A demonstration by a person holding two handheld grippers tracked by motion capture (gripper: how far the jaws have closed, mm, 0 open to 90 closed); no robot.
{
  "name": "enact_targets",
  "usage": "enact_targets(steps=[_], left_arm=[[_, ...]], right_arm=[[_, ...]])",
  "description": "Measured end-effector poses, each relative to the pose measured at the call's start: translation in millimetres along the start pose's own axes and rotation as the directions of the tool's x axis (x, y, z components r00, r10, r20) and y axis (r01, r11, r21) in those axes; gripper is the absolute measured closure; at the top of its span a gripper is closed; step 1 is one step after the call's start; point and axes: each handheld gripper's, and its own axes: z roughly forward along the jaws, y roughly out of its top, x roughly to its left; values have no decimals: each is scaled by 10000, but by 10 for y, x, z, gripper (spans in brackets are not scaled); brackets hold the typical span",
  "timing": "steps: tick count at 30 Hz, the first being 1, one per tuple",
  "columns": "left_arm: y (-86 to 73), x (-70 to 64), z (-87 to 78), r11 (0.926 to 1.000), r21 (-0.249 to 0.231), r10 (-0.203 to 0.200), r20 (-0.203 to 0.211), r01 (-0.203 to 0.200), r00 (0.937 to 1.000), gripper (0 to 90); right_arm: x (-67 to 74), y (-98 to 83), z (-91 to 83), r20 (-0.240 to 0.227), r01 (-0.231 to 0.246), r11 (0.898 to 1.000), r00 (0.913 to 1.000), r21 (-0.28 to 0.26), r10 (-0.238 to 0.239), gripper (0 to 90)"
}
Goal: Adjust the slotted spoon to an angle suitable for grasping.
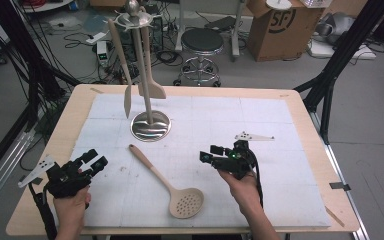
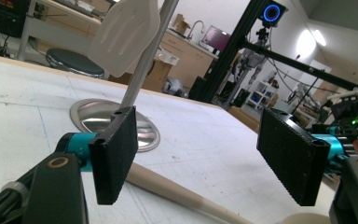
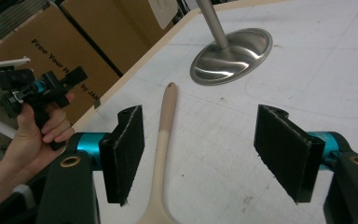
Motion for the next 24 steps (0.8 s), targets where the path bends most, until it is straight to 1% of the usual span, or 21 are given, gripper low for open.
enact_targets(steps=[2, 4, 6, 8, 10, 12, 13, 15, 18, 21, 24], left_arm=[[-2, 8, 2, 10000, 1, 8, 24, -8, 10000, 296], [-3, 14, 2, 10000, 26, -8, -17, 8, 10000, 296], [-2, 17, -2, 10000, 17, 1, -42, -1, 10000, 296], [0, 21, -8, 10000, -29, 9, -74, -10, 10000, 296], [0, 29, -10, 10000, -14, -9, -94, 9, 10000, 296], [-1, 38, -11, 10000, -7, -24, -118, 24, 9999, 296], [-1, 38, -14, 10000, -10, -15, -169, 15, 9999, 296], [-4, 43, -13, 10000, 29, 21, -175, -21, 9998, 296], [-16, 35, 8, 9999, 126, -74, -105, 75, 9999, 296], [-21, 15, 18, 9999, 133, -16, -9, 16, 10000, 296], [-22, 18, 21, 9999, 168, 2, 0, -2, 10000, 296]], right_arm=[[18, 10, 29, -20, -27, 10000, 10000, 78, 27, 363], [22, 18, 65, -192, -134, 9998, 9997, 171, 137, 371], [26, 30, 110, -293, -288, 9986, 9991, 437, 301, 373], [30, 41, 165, -411, -318, 9972, 9986, 672, 346, 378], [40, 58, 232, -419, -343, 9949, 9984, 954, 384, 377], [45, 80, 311, -582, -472, 9903, 9968, 1306, 552, 374], [52, 91, 354, -592, -556, 9865, 9961, 1539, 654, 374], [64, 107, 437, -601, -585, 9810, 9957, 1848, 707, 380], [76, 123, 541, -758, -723, 9726, 9930, 2211, 911, 440], [86, 131, 615, -876, -739, 9693, 9914, 2345, 968, 483], [81, 131, 679, -977, -847, 9645, 9889, 2503, 1122, 494]])
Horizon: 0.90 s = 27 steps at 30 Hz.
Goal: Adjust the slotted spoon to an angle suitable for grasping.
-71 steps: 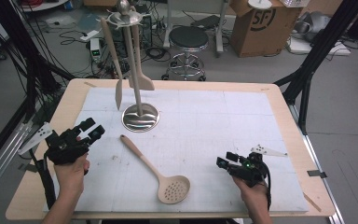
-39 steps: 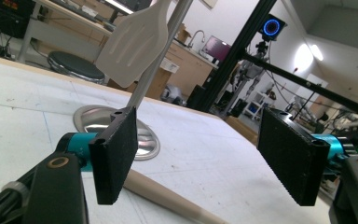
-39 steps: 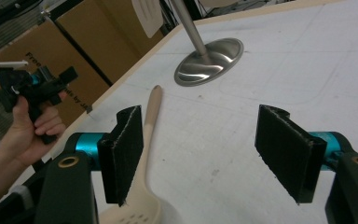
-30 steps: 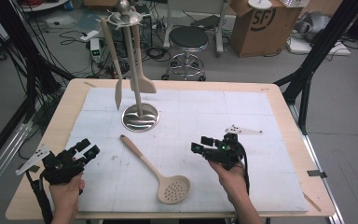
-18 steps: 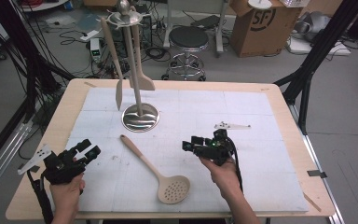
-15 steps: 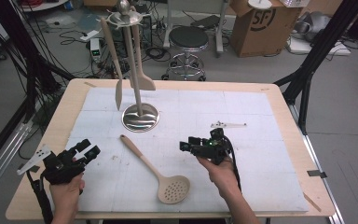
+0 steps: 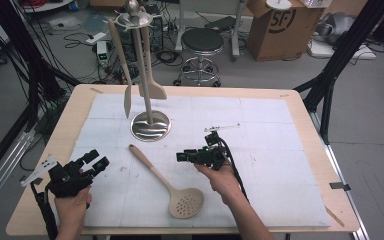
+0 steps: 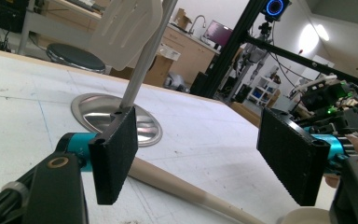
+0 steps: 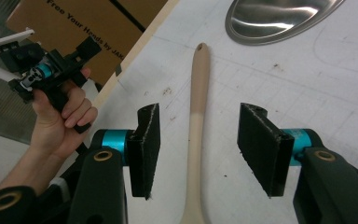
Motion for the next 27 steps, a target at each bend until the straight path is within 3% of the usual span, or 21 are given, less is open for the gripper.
enact_targets(steps=[4, 7, 10, 12, 19, 27], left_arm=[[1, 7, -1, 10000, -21, -29, -4, 29, 10000, 296], [-2, 6, 5, 10000, 11, -25, -8, 25, 10000, 296], [-4, -5, 13, 10000, 48, 16, 49, -16, 10000, 296], [-7, -13, 19, 9999, 93, 45, 97, -46, 9999, 296], [-4, -8, 10, 10000, 37, 3, 76, -4, 10000, 295], [-6, -6, 14, 10000, 47, -16, 102, 16, 9999, 296]], right_arm=[[-23, 17, 90, 47, -462, 9976, 9989, 509, 460, 504], [-9, 39, 161, 18, -534, 9944, 9986, 911, 534, 512], [35, 69, 244, -105, -475, 9912, 9987, 1237, 492, 539], [63, 85, 308, -484, -515, 9888, 9971, 1404, 588, 602], [129, 100, 552, -370, -306, 9779, 9985, 2070, 391, 766], [195, 129, 687, -258, -252, 9680, 9991, 2499, 326, 756]])
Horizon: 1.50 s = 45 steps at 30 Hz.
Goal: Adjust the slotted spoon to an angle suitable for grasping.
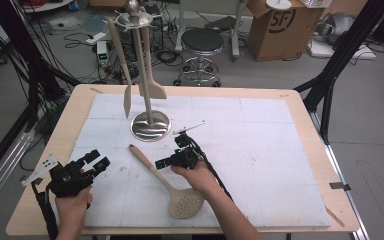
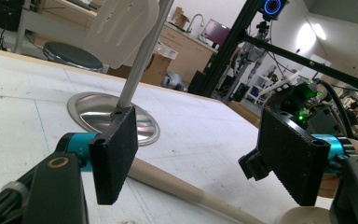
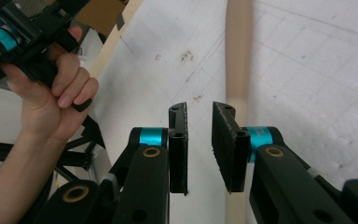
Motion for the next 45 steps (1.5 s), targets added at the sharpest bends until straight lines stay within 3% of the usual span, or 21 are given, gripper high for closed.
enact_targets(steps=[3, 12, 23, 32, 36, 41, 43, 45], left_arm=[[2, 5, -2, 10000, -22, -19, 2, 19, 10000, 296], [3, 15, 2, 10000, -10, -19, 9, 19, 10000, 296], [10, 31, -18, 9999, -97, -80, -25, 80, 10000, 297], [8, 27, -15, 9999, -89, -68, -20, 67, 10000, 299], [7, 25, -12, 9999, -77, -78, 0, 78, 10000, 299], [5, 19, -10, 9999, -87, -71, -6, 71, 10000, 299], [5, 17, -11, 9999, -87, -50, -3, 50, 10000, 299], [4, 18, -9, 9999, -87, -69, -1, 69, 10000, 299]], right_arm=[[-6, 14, 43, -41, -74, 9998, 10000, 193, 75, 685], [131, 130, 309, 122, 338, 9924, 9993, 1187, -355, 692], [175, 262, 616, 601, 379, 9795, 9969, 1979, -508, 900], [107, 262, 747, 1030, 123, 9694, 9939, 2453, -387, 900], [119, 260, 768, 1123, 150, 9702, 9927, 2419, -434, 900], [169, 266, 765, 1653, 285, 9683, 9836, 2483, -714, 900], [174, 272, 750, 2234, 439, 9691, 9696, 2426, -999, 900], [148, 283, 725, 2485, 394, 9693, 9633, 2426, -1013, 900]])
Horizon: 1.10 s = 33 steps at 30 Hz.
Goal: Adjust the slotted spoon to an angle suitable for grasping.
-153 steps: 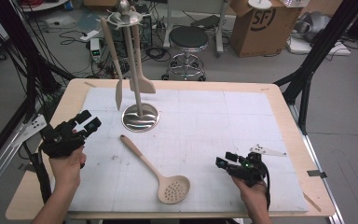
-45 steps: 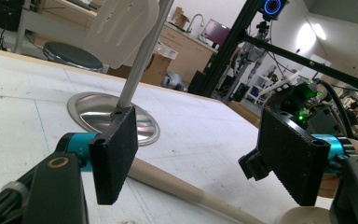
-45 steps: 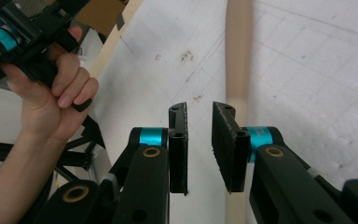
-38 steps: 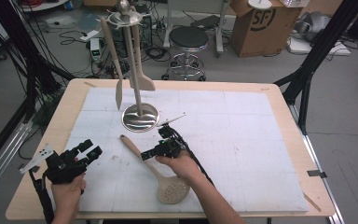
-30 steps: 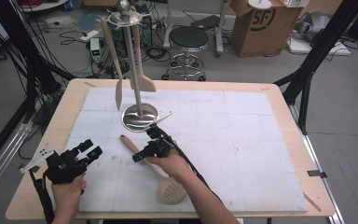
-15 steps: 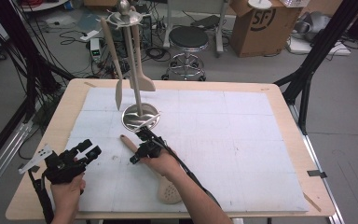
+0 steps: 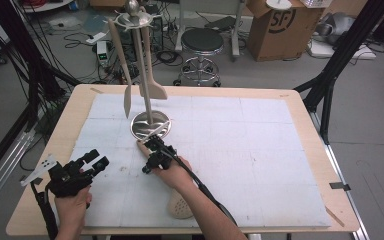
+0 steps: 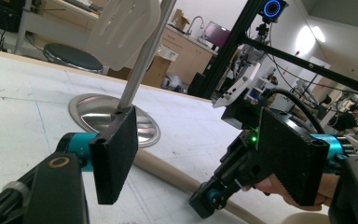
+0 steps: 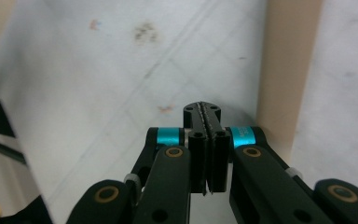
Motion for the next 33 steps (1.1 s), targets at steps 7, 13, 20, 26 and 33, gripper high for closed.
enact_targets(steps=[7, 13, 20, 26, 33], left_arm=[[-2, 7, 5, 10000, 31, -16, -16, 17, 10000, 299], [-4, 16, 10, 10000, 66, -47, 5, 47, 10000, 299], [-9, 4, 18, 9999, 102, -30, 47, 30, 10000, 299], [-7, 22, 5, 9999, 115, -32, 2, 32, 10000, 299], [-5, 14, 6, 10000, 32, -48, -17, 48, 10000, 300]], right_arm=[[-42, -1, -31, -165, -30, 10000, 9999, -6, 30, 900], [-46, -51, -104, -630, -129, 9997, 9979, -221, 114, 833], [-80, -135, -301, -632, -331, 9977, 9976, -593, 293, 735], [-207, -223, -423, -839, -873, 9927, 9932, -833, 803, 676], [-291, -329, -456, -928, -1131, 9922, 9898, -522, 1079, 631]])
